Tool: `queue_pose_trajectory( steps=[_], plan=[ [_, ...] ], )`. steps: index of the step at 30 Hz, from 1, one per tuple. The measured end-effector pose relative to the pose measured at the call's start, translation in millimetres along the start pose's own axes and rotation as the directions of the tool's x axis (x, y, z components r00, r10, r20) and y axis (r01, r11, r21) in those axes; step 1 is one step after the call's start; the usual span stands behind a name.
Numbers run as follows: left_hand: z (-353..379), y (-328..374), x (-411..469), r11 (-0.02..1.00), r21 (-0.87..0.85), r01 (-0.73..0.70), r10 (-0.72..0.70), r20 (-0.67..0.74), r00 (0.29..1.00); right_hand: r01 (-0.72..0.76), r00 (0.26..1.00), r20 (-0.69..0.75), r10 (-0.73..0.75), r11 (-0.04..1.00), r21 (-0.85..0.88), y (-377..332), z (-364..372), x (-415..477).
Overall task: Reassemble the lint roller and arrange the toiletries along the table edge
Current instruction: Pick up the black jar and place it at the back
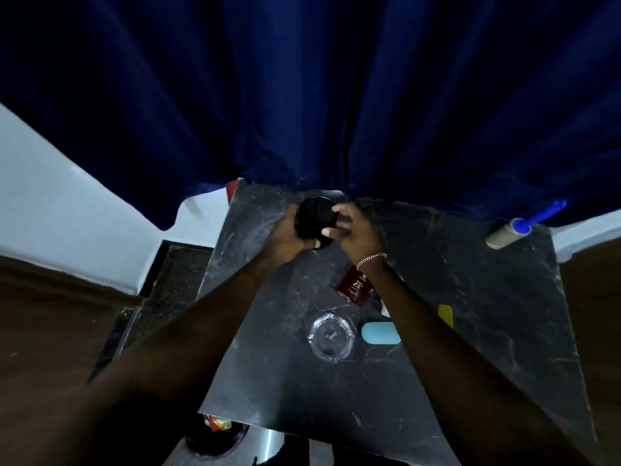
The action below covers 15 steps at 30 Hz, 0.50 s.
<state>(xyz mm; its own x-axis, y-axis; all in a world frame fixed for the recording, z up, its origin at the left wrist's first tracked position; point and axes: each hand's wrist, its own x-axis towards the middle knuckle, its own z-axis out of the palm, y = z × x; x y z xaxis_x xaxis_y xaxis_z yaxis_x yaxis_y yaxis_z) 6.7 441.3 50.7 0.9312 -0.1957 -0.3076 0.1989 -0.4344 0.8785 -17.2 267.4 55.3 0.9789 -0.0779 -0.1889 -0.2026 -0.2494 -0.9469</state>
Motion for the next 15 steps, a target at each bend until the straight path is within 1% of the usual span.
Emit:
queue_pose_trajectory(
  steps=[3, 5, 7, 11, 15],
  plan=[
    [-28.1, -19.9, -3.2, 1.000, 0.003, 0.003, -0.003, -0.049, 0.999, -0.074, 0.996, 0.052, 0.070, 0.994, 0.075, -5.7, 34.2, 14.2],
    [-43.2, -32.3, -2.2, 0.999, -0.024, 0.023, -0.024, -0.056, 0.998, -0.124, 0.989, 0.092, 0.118, 0.990, 0.070, -6.6, 55.6, 26.6],
    [-56.5, -44.2, 3.4, 0.999, -0.013, 0.042, -0.043, -0.081, 0.996, -0.155, 0.982, 0.114, 0.152, 0.988, 0.019, -6.8, 74.3, 39.8],
    [-76.7, -60.1, 19.4, 0.999, 0.003, 0.051, -0.051, -0.112, 0.992, -0.159, 0.973, 0.150, 0.174, 0.982, -0.102, -7.4, 101.8, 62.9],
    [-93.6, -68.0, 33.8, 0.998, 0.066, 0.005, 0.004, -0.145, 0.989, -0.142, 0.971, 0.166, 0.171, 0.974, -0.176, -8.2, 122.3, 85.7]
  ],
)
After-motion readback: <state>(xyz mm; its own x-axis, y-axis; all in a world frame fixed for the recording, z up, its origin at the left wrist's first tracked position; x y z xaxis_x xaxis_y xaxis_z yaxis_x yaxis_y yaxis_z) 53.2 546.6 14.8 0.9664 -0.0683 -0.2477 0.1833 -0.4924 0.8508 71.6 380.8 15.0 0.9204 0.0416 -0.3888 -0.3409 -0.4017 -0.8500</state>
